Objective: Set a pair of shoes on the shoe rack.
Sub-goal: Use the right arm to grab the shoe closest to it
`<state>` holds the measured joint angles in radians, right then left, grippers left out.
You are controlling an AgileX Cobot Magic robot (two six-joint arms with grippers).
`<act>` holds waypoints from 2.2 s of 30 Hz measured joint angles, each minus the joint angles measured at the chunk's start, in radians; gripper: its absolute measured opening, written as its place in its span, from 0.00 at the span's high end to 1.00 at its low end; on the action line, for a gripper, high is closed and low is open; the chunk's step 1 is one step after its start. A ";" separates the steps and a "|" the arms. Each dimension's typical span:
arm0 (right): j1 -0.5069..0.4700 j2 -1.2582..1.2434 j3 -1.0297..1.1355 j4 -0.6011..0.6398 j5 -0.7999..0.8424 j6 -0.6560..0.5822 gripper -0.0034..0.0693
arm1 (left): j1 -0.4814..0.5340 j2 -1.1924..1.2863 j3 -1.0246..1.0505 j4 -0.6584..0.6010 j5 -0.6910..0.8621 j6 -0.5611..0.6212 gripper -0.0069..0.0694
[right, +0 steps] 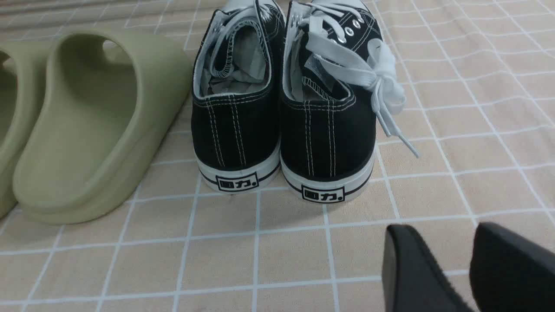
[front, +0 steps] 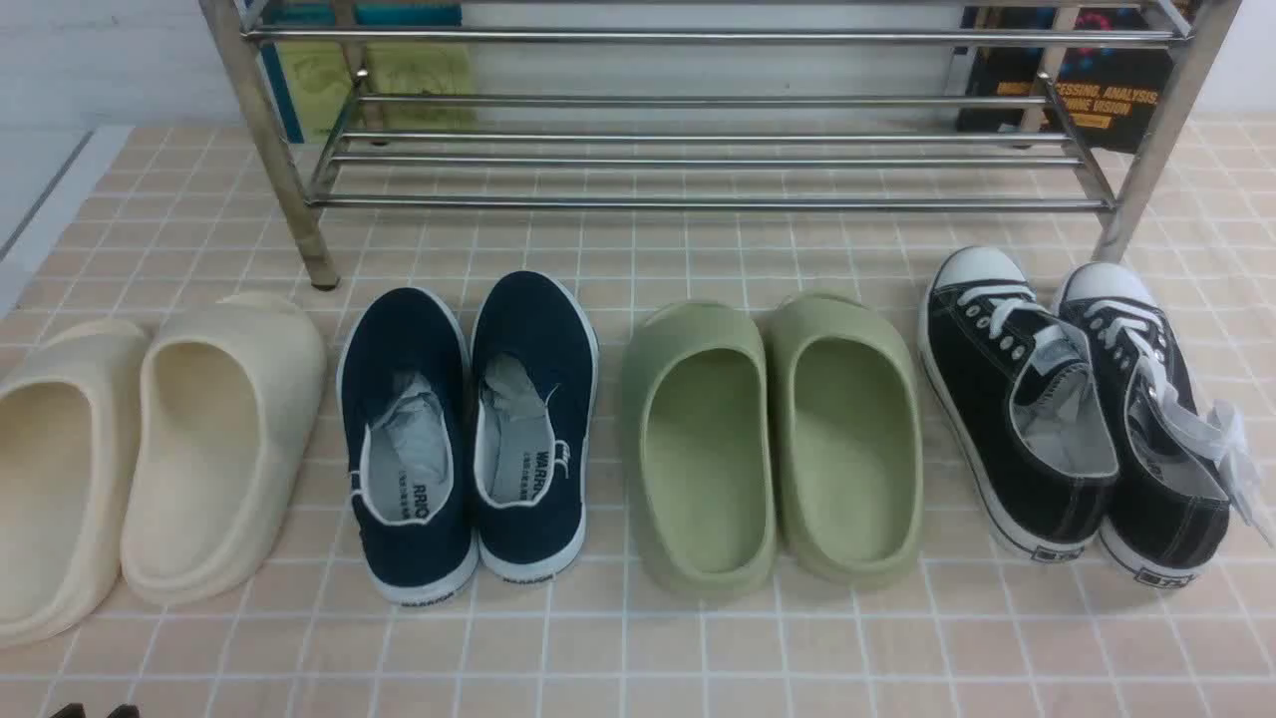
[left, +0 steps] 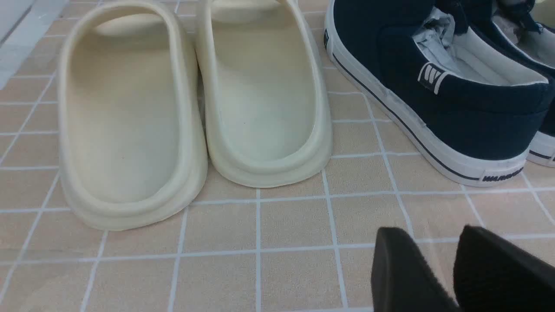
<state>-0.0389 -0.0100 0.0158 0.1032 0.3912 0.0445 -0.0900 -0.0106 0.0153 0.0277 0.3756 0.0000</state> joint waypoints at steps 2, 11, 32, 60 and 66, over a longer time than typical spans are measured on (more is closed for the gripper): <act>0.000 0.000 0.000 0.000 0.000 0.000 0.62 | 0.000 0.000 0.000 0.000 0.000 0.000 0.60; 0.000 0.000 0.000 0.000 0.000 0.000 0.62 | 0.000 0.000 0.000 0.000 0.000 0.000 0.60; 0.000 0.000 0.000 0.000 0.000 0.000 0.62 | 0.000 0.000 0.000 0.000 0.000 0.000 0.60; 0.000 -0.001 0.011 0.002 -1.200 0.217 0.62 | 0.000 0.000 0.000 0.000 0.000 0.000 0.59; 0.000 -0.001 -0.054 0.033 -1.204 0.292 0.62 | 0.000 0.000 0.000 0.000 0.000 0.000 0.59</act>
<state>-0.0389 -0.0112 -0.0383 0.1365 -0.8124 0.3362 -0.0900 -0.0106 0.0153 0.0277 0.3756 0.0000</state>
